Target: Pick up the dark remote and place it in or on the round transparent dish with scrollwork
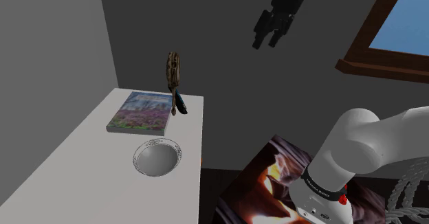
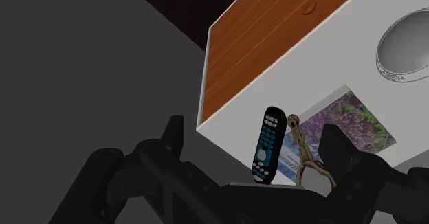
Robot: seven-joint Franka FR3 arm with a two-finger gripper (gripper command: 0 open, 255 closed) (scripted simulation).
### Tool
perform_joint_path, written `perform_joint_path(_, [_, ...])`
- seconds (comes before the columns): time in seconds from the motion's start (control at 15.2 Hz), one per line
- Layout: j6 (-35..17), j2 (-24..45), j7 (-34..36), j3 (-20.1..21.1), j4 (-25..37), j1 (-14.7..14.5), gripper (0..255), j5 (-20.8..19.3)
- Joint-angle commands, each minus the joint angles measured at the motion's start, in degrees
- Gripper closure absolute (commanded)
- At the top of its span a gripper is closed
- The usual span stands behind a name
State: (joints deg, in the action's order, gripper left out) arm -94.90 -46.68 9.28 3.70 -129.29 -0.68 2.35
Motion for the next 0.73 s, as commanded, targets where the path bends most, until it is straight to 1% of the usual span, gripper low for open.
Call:
perform_joint_path(0.0, [0.0,0.0,0.0,0.0,0.0,0.0,0,0.0])
perform_joint_path(0.33, [-11.95,3.7,1.33,1.13,-6.04,0.07,0,1.06])
perform_joint_path(0.66, [-24.06,9.84,2.64,2.38,-9.77,0.18,0,1.93])
